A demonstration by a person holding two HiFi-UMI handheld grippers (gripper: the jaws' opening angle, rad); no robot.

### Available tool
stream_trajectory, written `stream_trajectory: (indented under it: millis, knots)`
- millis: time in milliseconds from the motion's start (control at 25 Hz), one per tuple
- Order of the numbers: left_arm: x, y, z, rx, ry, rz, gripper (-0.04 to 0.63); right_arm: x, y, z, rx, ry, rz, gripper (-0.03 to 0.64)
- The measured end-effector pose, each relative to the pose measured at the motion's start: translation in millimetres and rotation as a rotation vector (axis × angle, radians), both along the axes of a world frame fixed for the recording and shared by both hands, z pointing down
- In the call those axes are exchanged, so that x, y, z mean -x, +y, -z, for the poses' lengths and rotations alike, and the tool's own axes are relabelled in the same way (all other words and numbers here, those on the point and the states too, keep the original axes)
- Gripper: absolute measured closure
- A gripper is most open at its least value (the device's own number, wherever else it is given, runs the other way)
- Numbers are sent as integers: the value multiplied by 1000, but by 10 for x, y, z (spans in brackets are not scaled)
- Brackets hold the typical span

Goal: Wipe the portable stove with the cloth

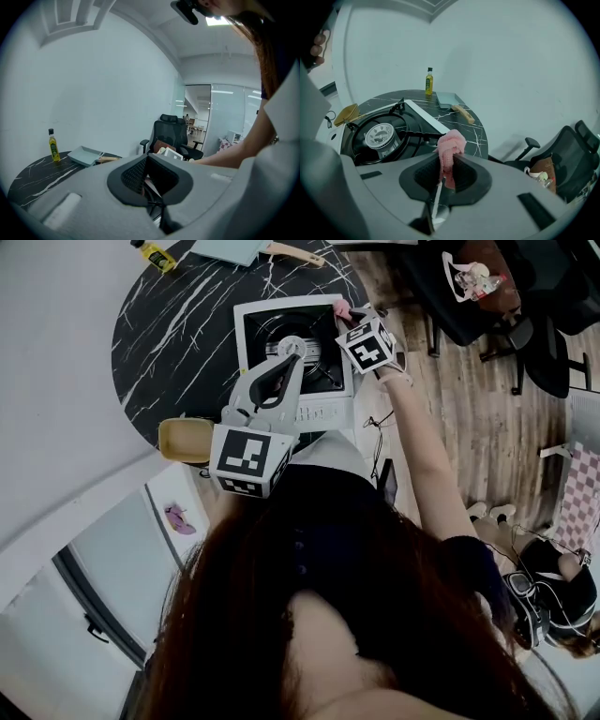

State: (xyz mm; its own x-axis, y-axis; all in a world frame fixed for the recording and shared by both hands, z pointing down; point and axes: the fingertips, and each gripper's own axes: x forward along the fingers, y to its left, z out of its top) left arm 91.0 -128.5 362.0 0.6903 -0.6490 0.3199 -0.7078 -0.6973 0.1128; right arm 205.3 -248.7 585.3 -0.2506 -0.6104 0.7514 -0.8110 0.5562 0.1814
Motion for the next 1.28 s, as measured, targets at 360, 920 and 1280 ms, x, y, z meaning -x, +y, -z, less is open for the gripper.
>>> stream_trajectory:
  millis: [360, 920, 1280]
  knots:
    - [96, 89, -18, 7, 9, 14, 586, 18, 191, 6, 7, 8, -17, 563]
    - [194, 317, -57, 19, 29, 4, 586, 39, 535, 2, 20, 34, -19, 563]
    - [258, 467, -42, 17, 42, -14, 586, 76, 766, 16, 22, 45, -23, 563]
